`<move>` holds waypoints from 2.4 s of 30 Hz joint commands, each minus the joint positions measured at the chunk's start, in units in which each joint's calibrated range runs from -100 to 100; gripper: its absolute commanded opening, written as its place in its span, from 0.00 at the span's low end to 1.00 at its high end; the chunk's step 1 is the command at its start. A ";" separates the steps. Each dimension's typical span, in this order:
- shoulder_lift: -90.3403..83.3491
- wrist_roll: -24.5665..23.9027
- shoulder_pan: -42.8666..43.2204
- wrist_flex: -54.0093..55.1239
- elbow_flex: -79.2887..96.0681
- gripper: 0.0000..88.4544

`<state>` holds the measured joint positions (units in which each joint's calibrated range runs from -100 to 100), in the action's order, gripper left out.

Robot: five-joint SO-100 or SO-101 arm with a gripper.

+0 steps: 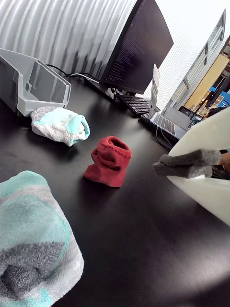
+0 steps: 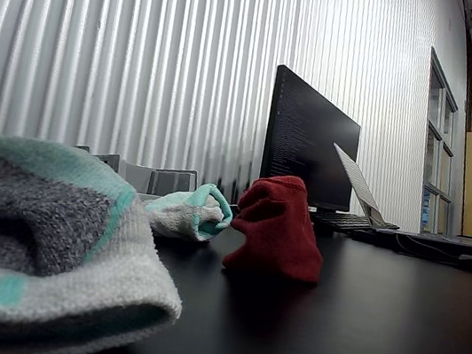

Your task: Put the sock in the container

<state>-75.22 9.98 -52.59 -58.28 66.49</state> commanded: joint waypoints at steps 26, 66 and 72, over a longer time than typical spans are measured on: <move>61.38 0.12 -1.28 -21.90 -57.47 0.01; 104.71 0.17 -8.76 -24.81 -108.15 0.09; 105.37 0.17 -8.53 -31.47 -108.15 0.25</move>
<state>30.43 9.93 -61.27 -86.21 -38.83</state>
